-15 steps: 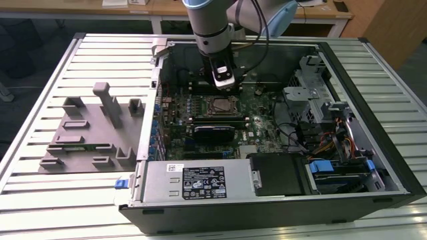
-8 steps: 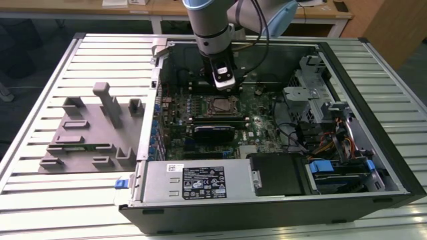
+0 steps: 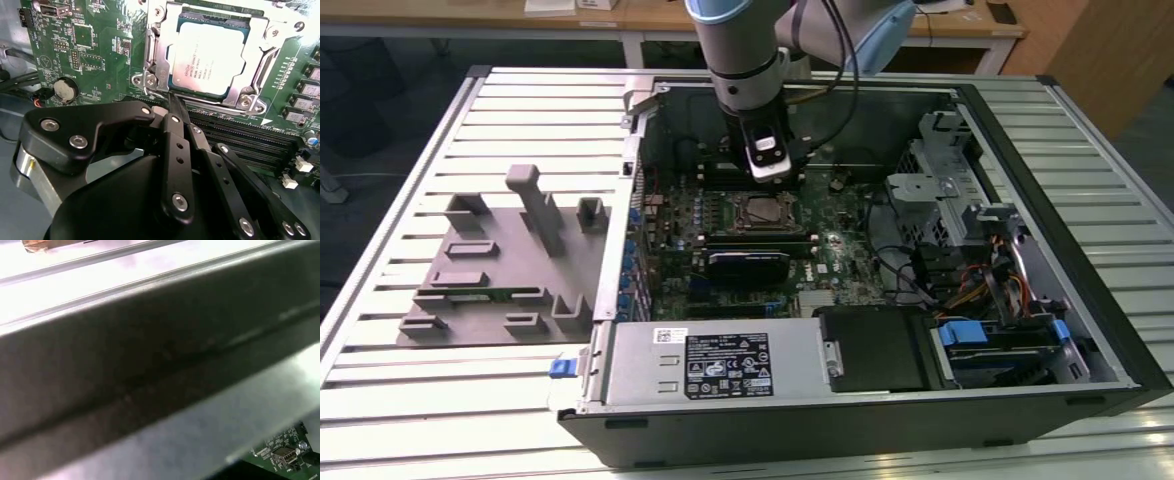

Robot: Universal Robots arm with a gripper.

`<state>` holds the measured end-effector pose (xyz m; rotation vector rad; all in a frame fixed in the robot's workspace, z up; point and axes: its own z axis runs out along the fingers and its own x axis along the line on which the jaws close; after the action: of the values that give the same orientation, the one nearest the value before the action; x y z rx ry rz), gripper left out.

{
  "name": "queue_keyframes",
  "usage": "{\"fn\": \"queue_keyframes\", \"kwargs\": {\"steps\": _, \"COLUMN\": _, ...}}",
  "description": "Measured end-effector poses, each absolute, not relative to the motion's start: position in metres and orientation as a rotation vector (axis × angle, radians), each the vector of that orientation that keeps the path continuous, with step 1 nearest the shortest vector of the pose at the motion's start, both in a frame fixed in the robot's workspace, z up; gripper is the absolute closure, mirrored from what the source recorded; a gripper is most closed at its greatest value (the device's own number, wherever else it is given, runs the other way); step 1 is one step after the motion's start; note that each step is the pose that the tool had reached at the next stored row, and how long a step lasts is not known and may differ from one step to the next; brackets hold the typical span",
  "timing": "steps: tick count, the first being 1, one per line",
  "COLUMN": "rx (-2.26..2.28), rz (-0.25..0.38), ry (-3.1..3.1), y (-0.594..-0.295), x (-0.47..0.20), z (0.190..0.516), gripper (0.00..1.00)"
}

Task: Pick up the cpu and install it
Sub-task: 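Install the first cpu locking lever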

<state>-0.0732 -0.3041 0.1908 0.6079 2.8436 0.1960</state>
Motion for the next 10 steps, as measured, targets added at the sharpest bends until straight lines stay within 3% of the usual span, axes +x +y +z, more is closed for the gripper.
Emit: {"fn": "queue_keyframes", "kwargs": {"steps": 10, "rx": 0.612, "rz": 0.226, "ry": 2.845, "y": -0.3083, "x": -0.0732, "z": 0.1909, "gripper": 0.89}}
